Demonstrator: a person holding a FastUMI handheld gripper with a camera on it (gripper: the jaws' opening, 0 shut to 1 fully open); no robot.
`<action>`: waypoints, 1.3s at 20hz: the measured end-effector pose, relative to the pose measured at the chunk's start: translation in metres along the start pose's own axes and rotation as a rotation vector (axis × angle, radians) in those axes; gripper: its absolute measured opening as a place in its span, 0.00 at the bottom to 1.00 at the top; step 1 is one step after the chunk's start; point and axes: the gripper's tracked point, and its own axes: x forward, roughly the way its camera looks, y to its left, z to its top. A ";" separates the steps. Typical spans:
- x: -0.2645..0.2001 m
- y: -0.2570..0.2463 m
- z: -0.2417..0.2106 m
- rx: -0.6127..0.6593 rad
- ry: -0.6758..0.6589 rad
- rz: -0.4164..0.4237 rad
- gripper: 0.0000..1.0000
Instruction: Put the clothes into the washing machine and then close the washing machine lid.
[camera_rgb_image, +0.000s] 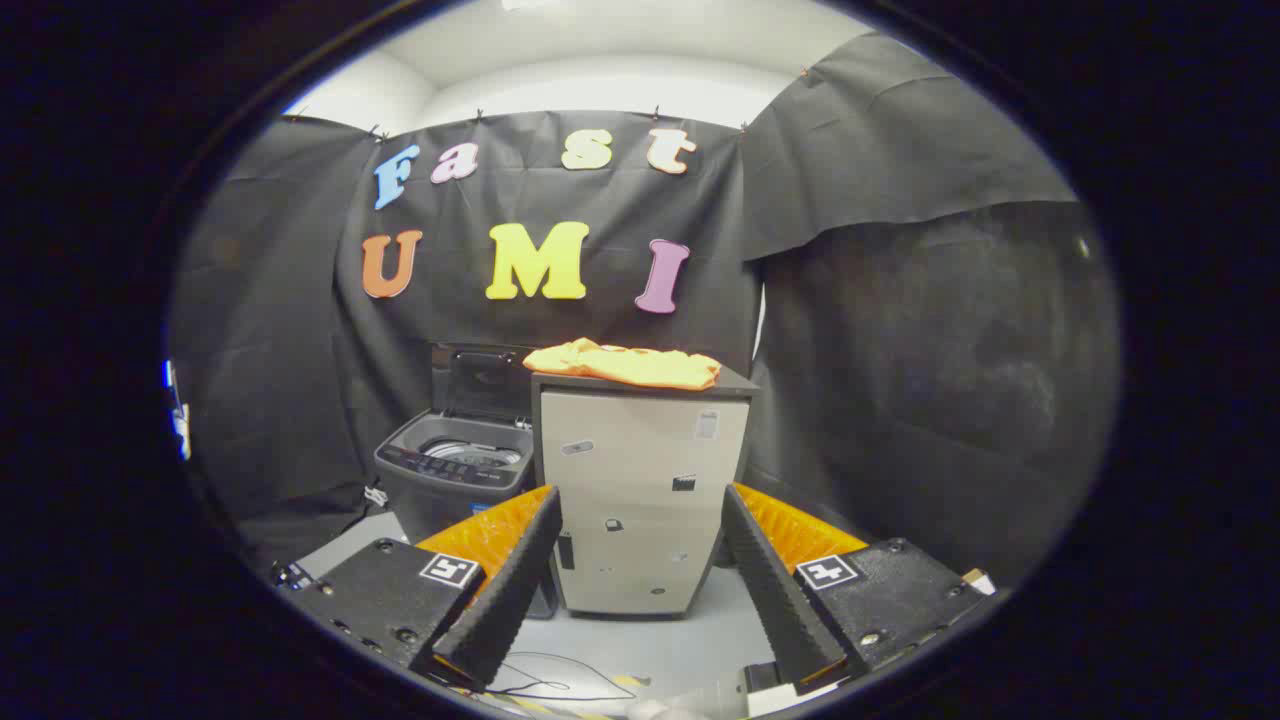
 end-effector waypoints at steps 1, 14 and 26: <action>0.000 0.001 -0.001 -0.001 0.000 -0.001 1.00; -0.002 -0.015 -0.007 0.043 0.018 -0.084 1.00; 0.019 -0.013 0.063 0.035 -0.006 -0.151 1.00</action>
